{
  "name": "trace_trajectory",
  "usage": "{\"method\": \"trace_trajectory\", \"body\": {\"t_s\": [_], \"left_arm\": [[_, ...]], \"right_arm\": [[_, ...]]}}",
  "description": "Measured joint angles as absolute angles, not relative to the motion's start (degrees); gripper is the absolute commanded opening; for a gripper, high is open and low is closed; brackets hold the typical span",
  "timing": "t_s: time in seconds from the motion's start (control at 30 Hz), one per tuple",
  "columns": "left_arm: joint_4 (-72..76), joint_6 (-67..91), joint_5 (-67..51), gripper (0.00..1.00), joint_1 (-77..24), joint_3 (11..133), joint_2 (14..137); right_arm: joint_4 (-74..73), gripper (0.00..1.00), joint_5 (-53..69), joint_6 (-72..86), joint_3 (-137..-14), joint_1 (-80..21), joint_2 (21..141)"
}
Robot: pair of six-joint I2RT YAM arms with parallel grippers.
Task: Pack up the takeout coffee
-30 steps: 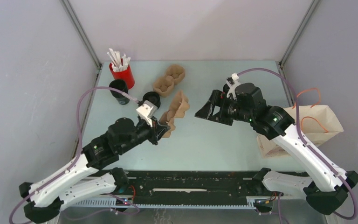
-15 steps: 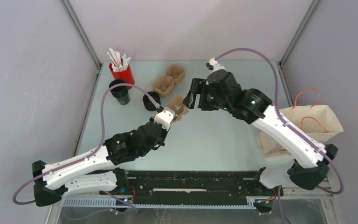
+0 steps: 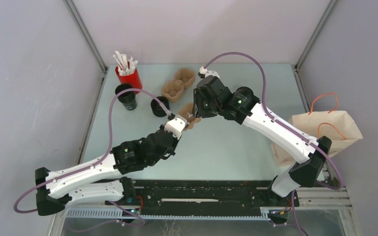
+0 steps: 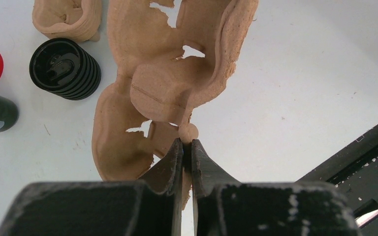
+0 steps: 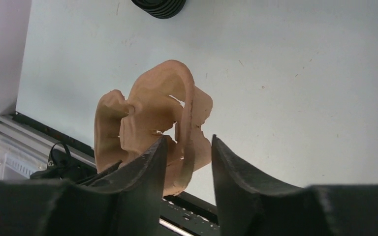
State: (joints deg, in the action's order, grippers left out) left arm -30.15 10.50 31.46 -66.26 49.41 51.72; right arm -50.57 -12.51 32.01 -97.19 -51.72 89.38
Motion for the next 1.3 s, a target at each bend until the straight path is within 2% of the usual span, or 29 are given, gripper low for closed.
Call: {"method": "trace_trajectory", "body": {"t_s": [0.03, 0.13, 0.17, 0.2, 0.23, 0.4, 0.5, 0.57, 0.73, 0.87, 0.97, 1.17, 1.3], "left_arm": [[-30.15, 10.55, 31.46, 0.0, -66.26, 49.41, 51.75], [-30.15, 10.81, 31.42, 0.0, -66.26, 49.41, 51.75], [-30.33, 11.09, 31.42, 0.0, -66.26, 49.41, 51.77], [-30.5, 11.29, 31.42, 0.01, -66.26, 49.41, 51.75], [-30.63, 11.64, 31.46, 0.05, -66.26, 49.41, 51.79], [-31.05, 14.35, 31.46, 0.58, -66.26, 49.69, 52.12], [-33.04, 18.0, 30.68, 0.73, -65.84, 50.98, 52.07], [-34.72, 21.34, 27.9, 0.79, -64.18, 52.77, 51.66], [-35.35, 32.6, 16.34, 0.79, -52.73, 53.98, 46.54], [-35.38, 42.09, 10.39, 0.74, -46.0, 54.04, 43.81], [-35.55, 47.44, 9.41, 0.68, -45.43, 54.92, 44.42], [-36.18, 57.63, 10.31, 0.67, -45.43, 55.86, 47.57], [-37.32, 62.13, 12.12, 0.61, -45.36, 55.86, 47.57]], "right_arm": [[-50.52, 0.37, -13.13, 31.75, -97.38, -52.07, 89.6], [-50.59, 0.1, -13.91, 30.92, -97.84, -53.19, 90.11], [-50.54, 0.04, -14.41, 30.28, -98.02, -53.56, 90.3], [-50.46, 0.0, -14.94, 29.93, -98.02, -53.78, 90.43], [-50.5, 0.0, -15.33, 29.74, -98.02, -53.93, 90.45], [-49.76, 0.0, -17.12, 28.38, -97.78, -55.11, 90.32], [-45.91, 0.0, -17.19, 27.18, -94.5, -55.94, 88.14], [-44.07, 0.0, -16.99, 26.61, -92.25, -56.42, 86.28], [-38.96, 0.0, -16.32, 24.67, -86.5, -56.84, 80.4], [-35.97, 0.0, -16.75, 23.62, -84.66, -57.54, 78.37], [-34.85, 0.0, -18.57, 22.98, -84.49, -58.96, 78.26], [-34.44, 0.0, -27.4, 21.91, -84.51, -63.83, 78.63], [-34.35, 0.0, -33.41, 20.18, -84.99, -66.83, 80.23]]}}
